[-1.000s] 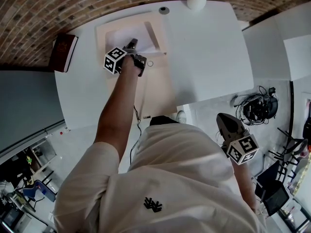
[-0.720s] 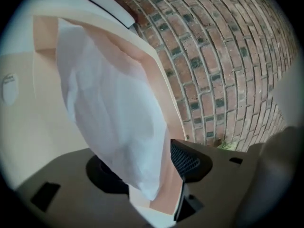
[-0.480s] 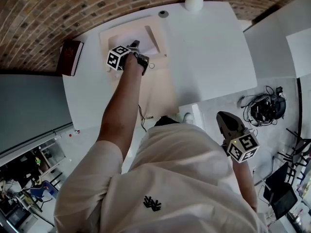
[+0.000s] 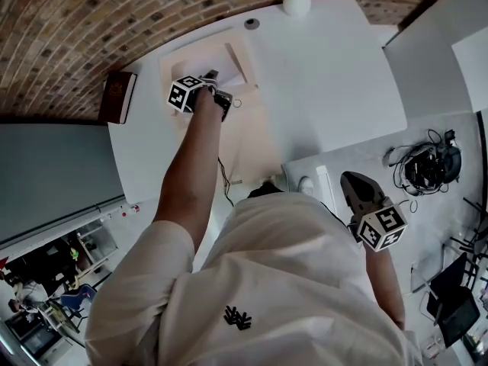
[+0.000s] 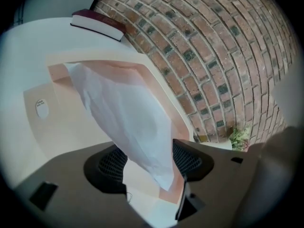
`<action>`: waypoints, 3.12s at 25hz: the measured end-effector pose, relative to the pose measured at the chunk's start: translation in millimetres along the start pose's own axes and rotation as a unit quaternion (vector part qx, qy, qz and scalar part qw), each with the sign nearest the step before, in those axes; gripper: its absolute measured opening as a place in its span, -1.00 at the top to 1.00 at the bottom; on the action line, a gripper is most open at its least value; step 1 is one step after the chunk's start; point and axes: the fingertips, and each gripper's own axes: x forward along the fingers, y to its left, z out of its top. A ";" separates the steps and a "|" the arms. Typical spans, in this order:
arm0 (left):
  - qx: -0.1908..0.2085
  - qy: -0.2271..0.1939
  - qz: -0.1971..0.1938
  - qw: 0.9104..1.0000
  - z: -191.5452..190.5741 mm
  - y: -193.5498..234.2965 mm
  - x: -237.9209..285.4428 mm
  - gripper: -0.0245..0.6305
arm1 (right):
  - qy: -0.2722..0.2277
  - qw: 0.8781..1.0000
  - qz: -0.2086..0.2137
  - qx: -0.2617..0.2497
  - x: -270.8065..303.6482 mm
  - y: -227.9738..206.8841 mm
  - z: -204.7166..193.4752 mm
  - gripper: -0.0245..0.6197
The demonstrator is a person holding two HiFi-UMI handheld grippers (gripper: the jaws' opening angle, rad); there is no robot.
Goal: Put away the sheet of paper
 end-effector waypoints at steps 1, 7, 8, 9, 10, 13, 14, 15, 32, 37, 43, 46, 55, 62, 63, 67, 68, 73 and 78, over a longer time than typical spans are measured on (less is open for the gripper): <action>0.001 -0.003 0.001 1.000 -2.0 -0.8 -2.7 0.05 | -0.002 1.000 0.000 0.001 -3.5 -3.0 -0.8 0.81; 0.003 -0.017 0.000 1.000 -17.2 0.1 -22.9 0.05 | -0.015 1.000 0.006 0.000 -21.4 -15.4 -4.0 0.81; 0.002 -0.019 0.000 1.000 -19.3 1.2 -26.0 0.05 | -0.017 1.000 0.009 -0.001 -22.7 -16.7 -3.6 0.81; 0.000 -0.020 -0.001 1.000 -21.6 2.2 -29.0 0.05 | -0.018 1.000 0.012 -0.002 -23.7 -17.7 -3.1 0.81; -0.001 -0.021 -0.001 1.000 -23.9 3.2 -32.1 0.05 | -0.018 1.000 0.015 -0.003 -24.7 -18.3 -3.0 0.81; -0.006 -0.026 -0.004 1.000 -30.9 5.9 -43.2 0.05 | -0.019 0.999 0.026 -0.009 -28.8 -18.7 -3.3 0.81; -0.006 -0.027 -0.005 1.000 -33.5 6.4 -47.2 0.05 | -0.020 0.999 0.030 -0.011 -30.5 -18.9 -3.5 0.81; -0.007 -0.029 -0.007 1.000 -36.3 7.0 -51.3 0.05 | -0.021 0.999 0.034 -0.013 -32.3 -19.4 -3.9 0.81; 0.027 -0.038 -0.088 0.995 -98.8 -5.7 -137.8 0.06 | -0.017 0.992 0.112 -0.061 -60.8 -14.6 -10.8 0.81; 0.055 -0.034 -0.112 0.992 -133.3 -4.2 -171.1 0.06 | -0.010 0.986 0.146 -0.079 -68.4 -9.5 -19.4 0.81; 0.074 -0.039 -0.129 0.988 -164.9 6.5 -213.6 0.39 | -0.006 0.980 0.174 -0.094 -76.5 1.5 -30.2 0.81; 0.096 -0.038 -0.135 0.985 -179.7 8.3 -235.1 0.55 | -0.009 0.979 0.179 -0.100 -82.6 5.0 -31.2 0.81; 0.112 -0.029 -0.173 0.978 -217.4 2.8 -280.7 0.84 | -0.012 0.977 0.174 -0.127 -102.8 3.3 -31.8 0.82; 0.132 -0.005 -0.212 0.968 -252.0 -4.6 -300.2 0.85 | -0.011 0.973 0.169 -0.156 -106.0 5.0 -29.6 0.82; 0.137 -0.001 -0.213 0.968 -256.7 -4.8 -302.1 0.85 | -0.011 0.973 0.170 -0.158 -106.7 5.5 -28.9 0.82; 0.147 0.004 -0.209 0.967 -266.6 -1.3 -307.5 0.85 | -0.013 0.971 0.175 -0.164 -108.4 8.6 -26.8 0.82; 0.146 0.004 -0.209 0.967 -267.4 -0.2 -308.8 0.85 | -0.013 0.970 0.176 -0.165 -108.6 9.8 -27.0 0.82; 0.152 0.008 -0.207 0.966 -271.0 3.5 -314.3 0.85 | -0.013 0.969 0.182 -0.164 -109.3 16.7 -27.0 0.83; 0.161 0.009 -0.202 0.966 -275.0 6.0 -316.9 0.85 | -0.013 0.970 0.183 -0.161 -110.8 18.2 -30.3 0.83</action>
